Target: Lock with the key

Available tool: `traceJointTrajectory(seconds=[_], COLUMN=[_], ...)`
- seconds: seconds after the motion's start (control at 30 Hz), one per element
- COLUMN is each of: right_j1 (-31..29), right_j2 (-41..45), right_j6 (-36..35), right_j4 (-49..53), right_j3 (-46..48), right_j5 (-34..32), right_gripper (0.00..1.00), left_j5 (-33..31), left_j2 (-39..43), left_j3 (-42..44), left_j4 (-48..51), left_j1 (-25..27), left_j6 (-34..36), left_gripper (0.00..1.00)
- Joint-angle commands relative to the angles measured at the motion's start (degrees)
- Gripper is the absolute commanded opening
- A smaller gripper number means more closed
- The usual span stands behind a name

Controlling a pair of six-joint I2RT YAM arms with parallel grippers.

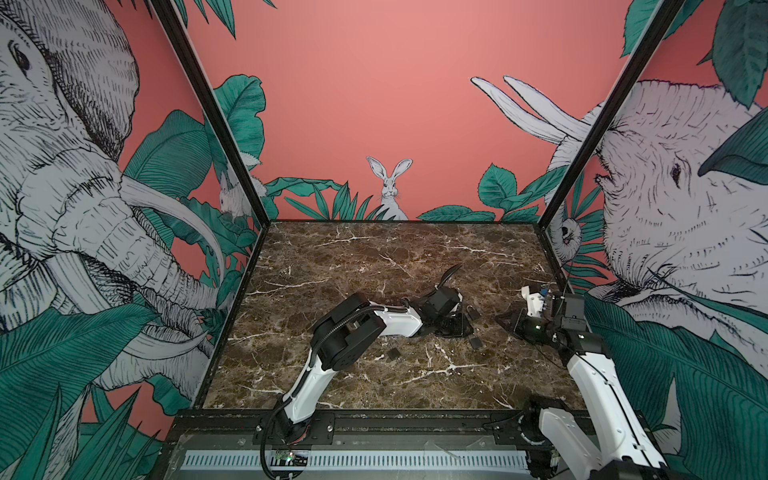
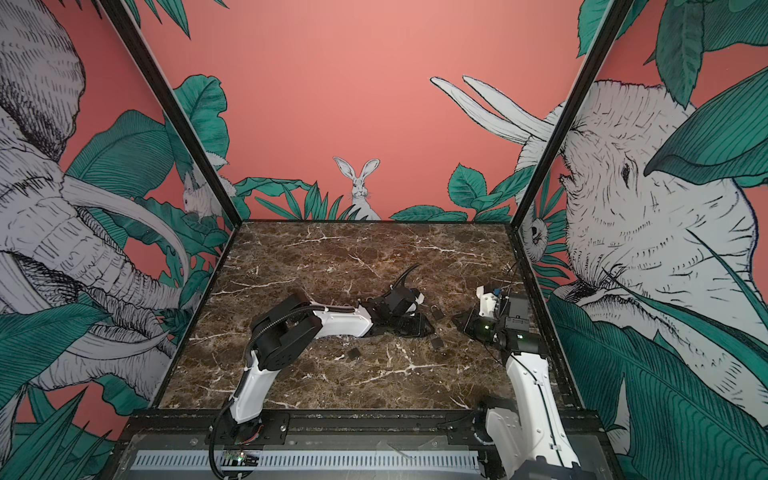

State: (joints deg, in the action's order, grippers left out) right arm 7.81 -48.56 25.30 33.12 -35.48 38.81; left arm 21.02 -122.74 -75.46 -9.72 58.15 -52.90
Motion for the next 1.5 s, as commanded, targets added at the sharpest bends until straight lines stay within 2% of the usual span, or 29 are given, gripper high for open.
traceJointTrajectory(seconds=[0.0,0.27,0.63,1.47], right_j1=[-1.15,-7.72,-12.47,-15.38], right_j2=[-0.13,-2.99,-11.92,-25.4], right_j6=[-2.58,-2.53,-4.04,-3.79], right_j4=[3.05,3.21,-0.59,-9.85], right_j3=[-1.11,-0.82,-0.42,1.6], right_j5=[-4.06,-10.49,-18.76,-21.12], right_gripper=[0.0,0.0,0.0,0.0], left_j5=[-2.11,-4.65,-7.79,-7.77], left_j2=[6.11,14.74,24.6,25.67], left_j3=[2.91,8.97,15.42,18.16], left_j4=[0.24,-1.29,-2.89,-4.15], left_j1=[-1.41,-3.02,-3.57,-4.89], left_j6=[0.74,4.3,7.12,5.88], left_gripper=[0.37,0.37,0.37,0.37])
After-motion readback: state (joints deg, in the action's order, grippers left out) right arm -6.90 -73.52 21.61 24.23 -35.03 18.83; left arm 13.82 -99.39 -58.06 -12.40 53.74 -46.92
